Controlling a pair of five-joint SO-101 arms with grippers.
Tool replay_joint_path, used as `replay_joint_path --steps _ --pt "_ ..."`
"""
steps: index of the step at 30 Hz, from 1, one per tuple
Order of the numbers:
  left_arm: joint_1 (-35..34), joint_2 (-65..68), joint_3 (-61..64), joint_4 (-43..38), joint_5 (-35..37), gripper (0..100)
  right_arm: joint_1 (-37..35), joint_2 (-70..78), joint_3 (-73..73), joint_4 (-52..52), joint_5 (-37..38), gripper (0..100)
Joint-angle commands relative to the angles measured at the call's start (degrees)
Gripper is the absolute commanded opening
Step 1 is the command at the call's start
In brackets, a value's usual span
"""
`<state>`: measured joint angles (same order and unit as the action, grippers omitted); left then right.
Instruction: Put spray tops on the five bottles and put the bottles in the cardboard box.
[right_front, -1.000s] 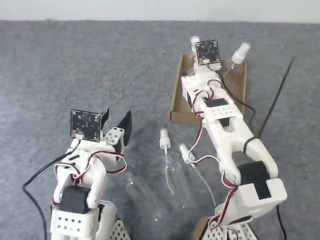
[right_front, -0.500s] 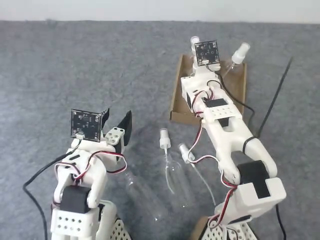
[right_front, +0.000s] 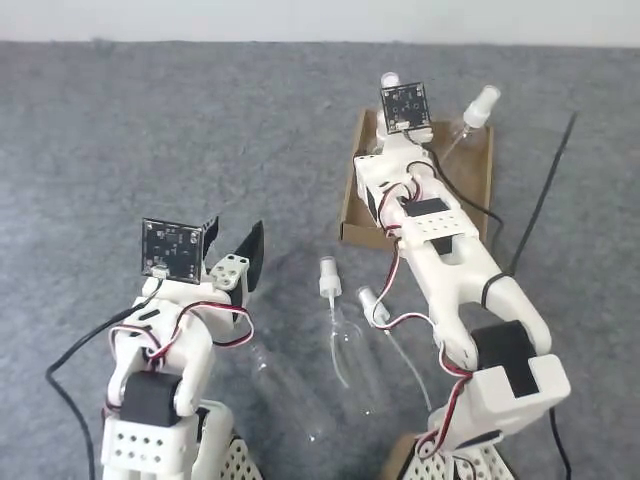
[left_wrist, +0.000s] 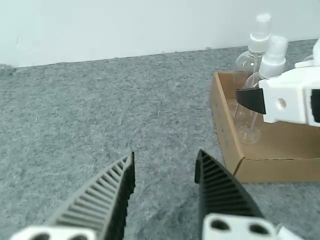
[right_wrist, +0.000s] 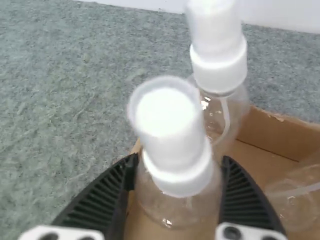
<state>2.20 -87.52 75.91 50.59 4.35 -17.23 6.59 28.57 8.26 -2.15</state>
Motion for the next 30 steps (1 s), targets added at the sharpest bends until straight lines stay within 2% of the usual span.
replay_joint_path --steps 1,13,22,26,30 --pt "0.18 0.26 -0.22 -1.41 -0.44 18 -0.13 -1.01 -3.16 0.40 -0.26 27.0" --pt "0.18 0.26 -0.13 -1.41 -0.44 18 -0.04 -7.16 -2.90 0.92 -0.26 28.6" --pt "0.18 0.26 -0.13 -1.41 -0.44 18 -0.31 -24.84 -3.25 13.76 -0.26 28.6" --pt "0.09 0.26 -0.13 -1.41 -0.44 18 -0.40 -34.68 -3.25 24.04 -0.26 28.5" --pt "0.00 0.26 -0.13 -1.41 -0.44 18 -0.40 -40.84 -3.08 38.55 -0.18 28.5"
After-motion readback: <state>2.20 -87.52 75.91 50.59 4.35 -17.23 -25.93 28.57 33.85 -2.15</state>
